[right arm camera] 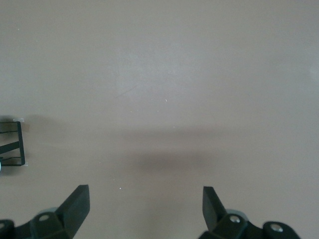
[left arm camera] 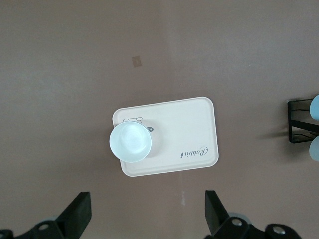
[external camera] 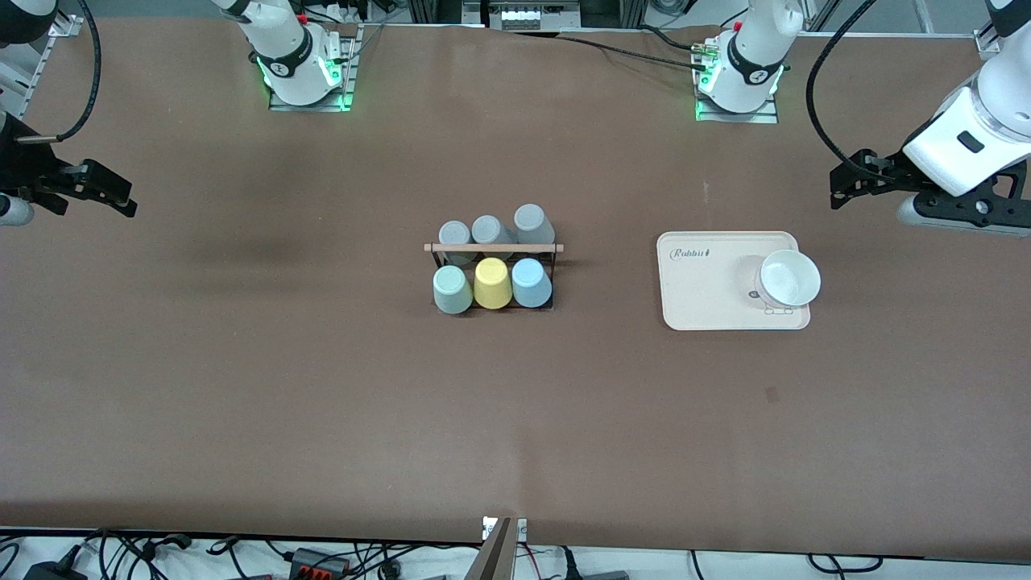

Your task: Hang scattered cups on rack with three cups

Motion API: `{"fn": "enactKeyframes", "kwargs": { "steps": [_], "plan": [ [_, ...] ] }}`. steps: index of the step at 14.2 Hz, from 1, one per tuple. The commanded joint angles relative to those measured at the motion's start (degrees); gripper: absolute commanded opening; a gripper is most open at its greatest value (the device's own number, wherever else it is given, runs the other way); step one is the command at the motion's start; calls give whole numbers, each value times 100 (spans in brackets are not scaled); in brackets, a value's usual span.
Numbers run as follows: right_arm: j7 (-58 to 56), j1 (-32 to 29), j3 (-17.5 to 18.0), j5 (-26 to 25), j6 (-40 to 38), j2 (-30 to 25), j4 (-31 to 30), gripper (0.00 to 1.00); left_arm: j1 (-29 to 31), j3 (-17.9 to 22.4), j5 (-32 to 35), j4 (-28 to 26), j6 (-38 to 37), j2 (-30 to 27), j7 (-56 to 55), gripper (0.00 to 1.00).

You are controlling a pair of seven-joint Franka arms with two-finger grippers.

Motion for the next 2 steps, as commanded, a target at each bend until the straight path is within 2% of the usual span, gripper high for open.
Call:
{"fn": "enactKeyframes", "kwargs": {
  "steps": [1, 2],
  "plan": [
    [-120, -50, 49, 22, -106, -80, 28, 100, 42, -32, -74, 54, -81, -37, 51, 100],
    [-120, -50, 49, 22, -98, -80, 28, 100, 42, -32, -65, 54, -72, -37, 51, 100]
  ]
}}
